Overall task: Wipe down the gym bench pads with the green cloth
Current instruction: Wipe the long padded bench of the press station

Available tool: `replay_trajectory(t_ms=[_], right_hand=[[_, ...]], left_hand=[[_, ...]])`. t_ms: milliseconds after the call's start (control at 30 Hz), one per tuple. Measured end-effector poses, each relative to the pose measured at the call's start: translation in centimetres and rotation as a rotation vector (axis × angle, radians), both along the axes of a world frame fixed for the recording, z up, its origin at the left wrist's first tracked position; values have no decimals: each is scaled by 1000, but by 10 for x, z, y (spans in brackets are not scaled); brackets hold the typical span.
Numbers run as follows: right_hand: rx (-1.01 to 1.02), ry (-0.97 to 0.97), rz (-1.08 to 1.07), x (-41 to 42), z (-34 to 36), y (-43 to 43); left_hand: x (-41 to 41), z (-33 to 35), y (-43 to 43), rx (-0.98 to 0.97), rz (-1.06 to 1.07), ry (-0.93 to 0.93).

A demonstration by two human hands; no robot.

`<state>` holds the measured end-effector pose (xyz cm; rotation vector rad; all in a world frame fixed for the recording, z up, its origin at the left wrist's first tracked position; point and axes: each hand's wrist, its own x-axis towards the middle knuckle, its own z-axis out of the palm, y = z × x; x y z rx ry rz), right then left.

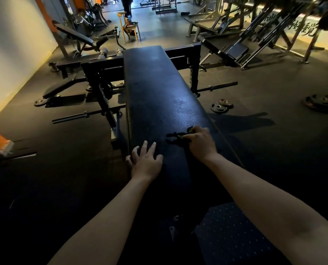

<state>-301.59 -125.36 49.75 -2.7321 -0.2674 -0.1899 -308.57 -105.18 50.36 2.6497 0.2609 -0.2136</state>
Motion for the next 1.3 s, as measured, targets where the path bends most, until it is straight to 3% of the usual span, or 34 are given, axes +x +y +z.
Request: replay_trajectory(t_ms=[200, 300, 367, 467, 567, 833, 1000, 1300], right_hand=[[45, 4, -196, 2, 3, -25], [174, -79, 20, 0, -3, 2], [135, -42, 169, -3, -6, 18], [8, 49, 188, -1, -1, 17], [42, 64, 193, 4, 1, -7], [71, 32, -170, 15, -6, -88], [91, 95, -344, 15, 0, -83], [83, 84, 142, 0, 5, -16]], left_hand=[[3, 2, -4, -7, 16, 27], [11, 6, -16, 47, 13, 13], [16, 11, -32, 92, -59, -2], [21, 13, -56, 70, -106, 28], [21, 5, -69, 78, -91, 70], [17, -4, -74, 139, -64, 19], [16, -3, -74, 140, -59, 29], [23, -4, -74, 129, -48, 67]])
